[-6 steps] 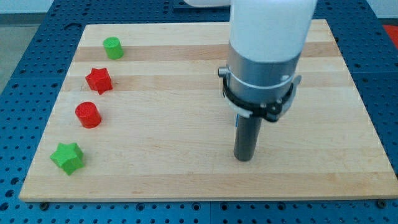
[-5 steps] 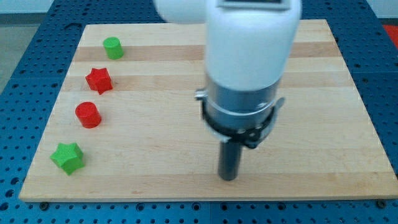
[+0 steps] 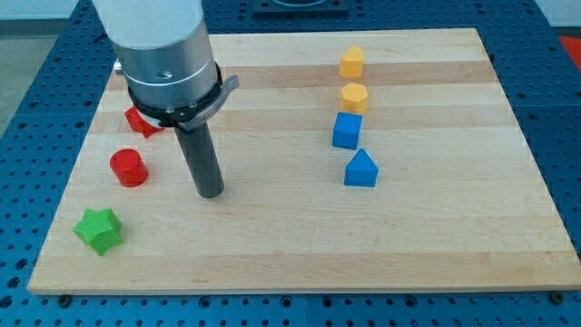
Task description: Move the yellow hexagon towards the top right corner
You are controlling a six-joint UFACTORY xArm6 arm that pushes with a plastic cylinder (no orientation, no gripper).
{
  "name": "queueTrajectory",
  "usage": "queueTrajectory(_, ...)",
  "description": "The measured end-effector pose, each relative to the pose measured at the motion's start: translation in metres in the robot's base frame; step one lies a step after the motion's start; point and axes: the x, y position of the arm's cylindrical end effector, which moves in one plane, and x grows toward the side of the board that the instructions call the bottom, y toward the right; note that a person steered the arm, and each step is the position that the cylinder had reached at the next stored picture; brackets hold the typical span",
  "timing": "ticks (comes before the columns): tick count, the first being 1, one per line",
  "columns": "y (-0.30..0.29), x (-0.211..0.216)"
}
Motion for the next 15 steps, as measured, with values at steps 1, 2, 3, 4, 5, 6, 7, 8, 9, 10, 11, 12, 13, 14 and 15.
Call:
queueTrajectory(1, 0.006, -0.021)
queueTrajectory(2, 0.009, -0.059)
queueTrajectory(3, 0.038, -0.101)
queueTrajectory(4, 0.089, -0.124)
queueTrajectory(5, 0.133, -0.125)
queueTrajectory(6, 0.168, -0.131)
queueTrajectory(7, 0.188, -0.134)
queueTrajectory(8, 0.218, -0.134)
queueTrajectory(9, 0.242, -0.166)
queueTrajectory(10, 0.261, -0.206)
queueTrajectory(11, 0.280, -0.208)
queueTrajectory(12, 0.280, -0.207)
queueTrajectory(13, 0.290, -0.202)
queueTrajectory(14, 0.294, -0.196)
queueTrajectory(15, 0.303, -0.245)
